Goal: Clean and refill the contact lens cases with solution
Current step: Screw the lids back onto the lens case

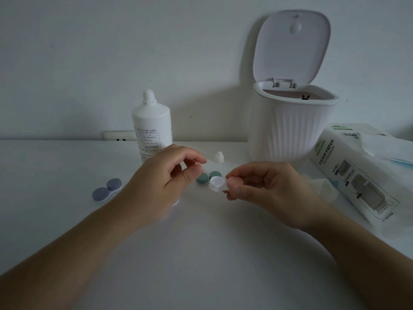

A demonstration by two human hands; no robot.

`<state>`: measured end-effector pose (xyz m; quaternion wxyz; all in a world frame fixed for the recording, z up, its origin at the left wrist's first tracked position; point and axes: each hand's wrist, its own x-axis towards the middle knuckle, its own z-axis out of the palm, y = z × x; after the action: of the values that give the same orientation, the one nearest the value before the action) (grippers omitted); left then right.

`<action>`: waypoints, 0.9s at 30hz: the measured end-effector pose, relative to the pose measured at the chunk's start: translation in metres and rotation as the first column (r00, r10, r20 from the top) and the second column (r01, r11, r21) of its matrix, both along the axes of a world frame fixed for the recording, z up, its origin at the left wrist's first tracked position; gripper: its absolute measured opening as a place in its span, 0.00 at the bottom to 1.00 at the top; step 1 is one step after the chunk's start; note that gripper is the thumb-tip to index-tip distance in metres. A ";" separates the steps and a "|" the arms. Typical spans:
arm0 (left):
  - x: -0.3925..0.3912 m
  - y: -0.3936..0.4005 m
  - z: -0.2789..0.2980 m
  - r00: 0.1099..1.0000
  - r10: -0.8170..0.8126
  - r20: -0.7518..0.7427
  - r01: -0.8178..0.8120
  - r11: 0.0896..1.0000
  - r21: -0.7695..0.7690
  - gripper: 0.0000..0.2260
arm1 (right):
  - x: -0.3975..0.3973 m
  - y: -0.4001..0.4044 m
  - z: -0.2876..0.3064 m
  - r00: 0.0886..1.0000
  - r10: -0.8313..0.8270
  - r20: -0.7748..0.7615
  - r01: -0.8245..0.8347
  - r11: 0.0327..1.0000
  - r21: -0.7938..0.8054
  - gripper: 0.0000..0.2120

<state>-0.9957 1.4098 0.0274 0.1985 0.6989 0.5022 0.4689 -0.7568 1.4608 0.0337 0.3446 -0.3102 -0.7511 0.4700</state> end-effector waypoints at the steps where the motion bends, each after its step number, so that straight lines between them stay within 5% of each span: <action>1: 0.001 -0.001 0.001 0.999 0.008 0.048 -0.008 1.000 -0.009 0.04 | 0.000 0.000 0.000 1.000 0.002 0.004 -0.002 1.000 0.003 0.07; 10: 0.005 -0.005 0.004 0.953 -0.020 0.304 0.041 0.997 -0.061 0.14 | 0.000 -0.002 0.000 1.000 0.007 0.020 -0.007 1.000 0.024 0.11; 20: 0.014 -0.007 0.002 0.999 -0.033 0.034 0.032 0.999 0.024 0.10 | -0.001 -0.002 0.000 0.999 0.033 0.007 -0.034 0.998 0.055 0.06; 27: 0.016 -0.009 0.004 1.000 -0.028 0.006 0.028 0.998 0.051 0.06 | -0.001 -0.001 -0.002 1.000 0.024 -0.019 -0.023 0.997 0.069 0.05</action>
<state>-0.9792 1.4009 0.0311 0.1890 0.7092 0.4796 0.4810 -0.7581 1.4602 0.0317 0.3570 -0.2846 -0.7671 0.4508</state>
